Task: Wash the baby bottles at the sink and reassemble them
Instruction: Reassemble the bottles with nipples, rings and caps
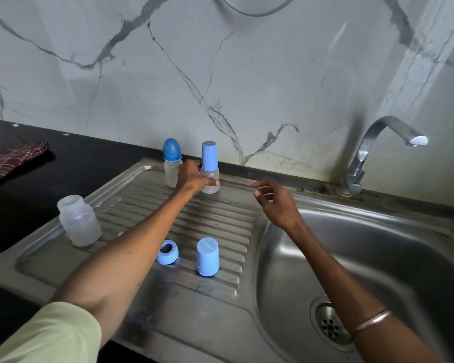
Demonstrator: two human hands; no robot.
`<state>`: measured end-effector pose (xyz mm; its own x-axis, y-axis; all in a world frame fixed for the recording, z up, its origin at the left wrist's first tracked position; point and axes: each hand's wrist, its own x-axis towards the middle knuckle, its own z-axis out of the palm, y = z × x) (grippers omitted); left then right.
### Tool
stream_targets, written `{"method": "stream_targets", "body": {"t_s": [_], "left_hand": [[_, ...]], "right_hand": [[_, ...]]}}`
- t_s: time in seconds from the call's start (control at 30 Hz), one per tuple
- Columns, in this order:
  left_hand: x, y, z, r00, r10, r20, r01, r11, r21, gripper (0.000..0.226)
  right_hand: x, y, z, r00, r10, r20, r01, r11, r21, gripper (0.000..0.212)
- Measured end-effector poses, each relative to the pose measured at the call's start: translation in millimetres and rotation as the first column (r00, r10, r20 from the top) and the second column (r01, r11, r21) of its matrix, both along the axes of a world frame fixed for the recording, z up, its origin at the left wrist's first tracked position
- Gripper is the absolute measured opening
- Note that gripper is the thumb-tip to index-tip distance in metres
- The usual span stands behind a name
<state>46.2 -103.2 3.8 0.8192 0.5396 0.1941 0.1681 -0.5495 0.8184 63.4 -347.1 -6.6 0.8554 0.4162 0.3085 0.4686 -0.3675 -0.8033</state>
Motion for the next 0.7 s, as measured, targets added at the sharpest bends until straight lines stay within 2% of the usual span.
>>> {"method": "stream_targets", "body": {"t_s": [0.23, 0.37, 0.47, 0.53, 0.63, 0.67, 0.7], "left_hand": [[-1.3, 3.0, -11.5, 1.0, 0.0, 0.008, 0.0, 1.0, 0.016, 0.066], [-10.5, -1.3, -3.7, 0.999, 0.014, -0.04, -0.013, 0.999, 0.032, 0.105], [-24.0, -7.2, 5.6, 0.996, 0.043, -0.078, -0.04, 0.998, 0.045, 0.111], [-38.4, -8.2, 14.8, 0.994, 0.055, -0.099, -0.049, 0.997, 0.056, 0.093], [-60.8, -5.7, 29.8, 0.995, 0.024, -0.095, -0.013, 0.993, 0.113, 0.033], [-66.7, -4.9, 34.9, 0.997, 0.018, -0.075, -0.009, 0.992, 0.129, 0.019], [-83.4, -1.1, 41.6, 0.999, 0.021, -0.049, -0.013, 0.99, 0.143, 0.015]], "right_hand": [[-6.6, 1.2, -1.7, 0.999, 0.028, -0.043, -0.028, 1.0, -0.007, 0.017], [-15.5, -0.8, 9.2, 0.998, 0.047, -0.037, -0.048, 0.998, -0.027, 0.018], [-25.9, -4.4, 25.2, 0.998, 0.041, -0.037, -0.042, 0.999, -0.034, 0.02], [-38.8, -3.3, 38.5, 0.999, 0.049, -0.02, -0.05, 0.998, -0.044, 0.021], [-62.0, 6.6, 59.0, 0.997, 0.078, 0.002, -0.077, 0.996, -0.049, 0.021], [-69.7, 11.8, 66.5, 0.996, 0.089, 0.008, -0.088, 0.995, -0.047, 0.021], [-85.6, 20.9, 75.0, 0.994, 0.111, 0.019, -0.11, 0.993, -0.038, 0.022]]}}
